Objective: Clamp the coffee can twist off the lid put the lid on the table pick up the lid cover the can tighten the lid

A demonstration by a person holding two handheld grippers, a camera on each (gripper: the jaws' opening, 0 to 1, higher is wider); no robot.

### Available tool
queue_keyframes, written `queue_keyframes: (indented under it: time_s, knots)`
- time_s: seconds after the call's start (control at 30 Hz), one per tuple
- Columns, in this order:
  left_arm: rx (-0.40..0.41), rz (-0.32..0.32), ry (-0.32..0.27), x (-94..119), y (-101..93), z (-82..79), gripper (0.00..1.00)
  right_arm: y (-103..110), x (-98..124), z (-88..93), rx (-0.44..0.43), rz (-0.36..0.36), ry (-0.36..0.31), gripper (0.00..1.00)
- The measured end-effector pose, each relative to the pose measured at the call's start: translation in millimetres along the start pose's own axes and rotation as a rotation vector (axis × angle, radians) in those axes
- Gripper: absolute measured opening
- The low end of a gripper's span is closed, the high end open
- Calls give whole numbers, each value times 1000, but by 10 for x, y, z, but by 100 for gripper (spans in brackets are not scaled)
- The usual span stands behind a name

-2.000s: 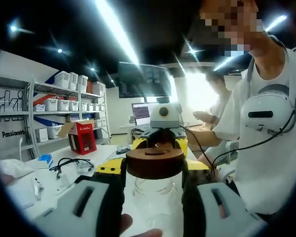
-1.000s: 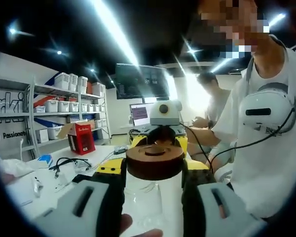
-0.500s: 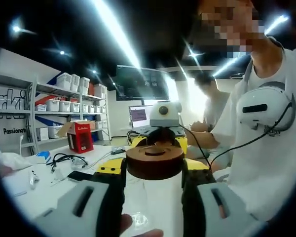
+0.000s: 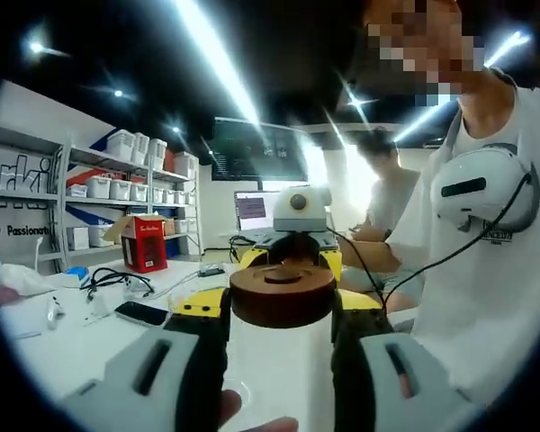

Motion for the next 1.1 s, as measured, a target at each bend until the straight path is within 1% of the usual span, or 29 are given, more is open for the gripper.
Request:
queue_keyframes:
  time_s: [0.23,0.57,0.67,0.87,1.1]
  knots:
    - [28,1,-1,10,-58,114,34,-15,22,138,-26,-1,5,41]
    - [48,7,-20,47,-141,260,33,-16,15,287,-31,-12,9,41]
    - [61,5,-26,48,-147,304,33,-29,14,335,-42,-9,10,41]
    - [75,11,-21,45,-182,416,33,-47,14,443,-52,-1,24,41]
    - [97,10,-32,72,-206,540,33,-77,-7,560,-74,4,27,41]
Point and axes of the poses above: the point that each gripper's makers call its tool centre point, and the gripper's own axes: x roughly backward along the fingers, y roughly to its left, z roughly out of its underside, the point moved 4 cm from there along x, roughly backward along the fingers, and after that the axes turned 15 degrees about -x, right-handed, at the moved point
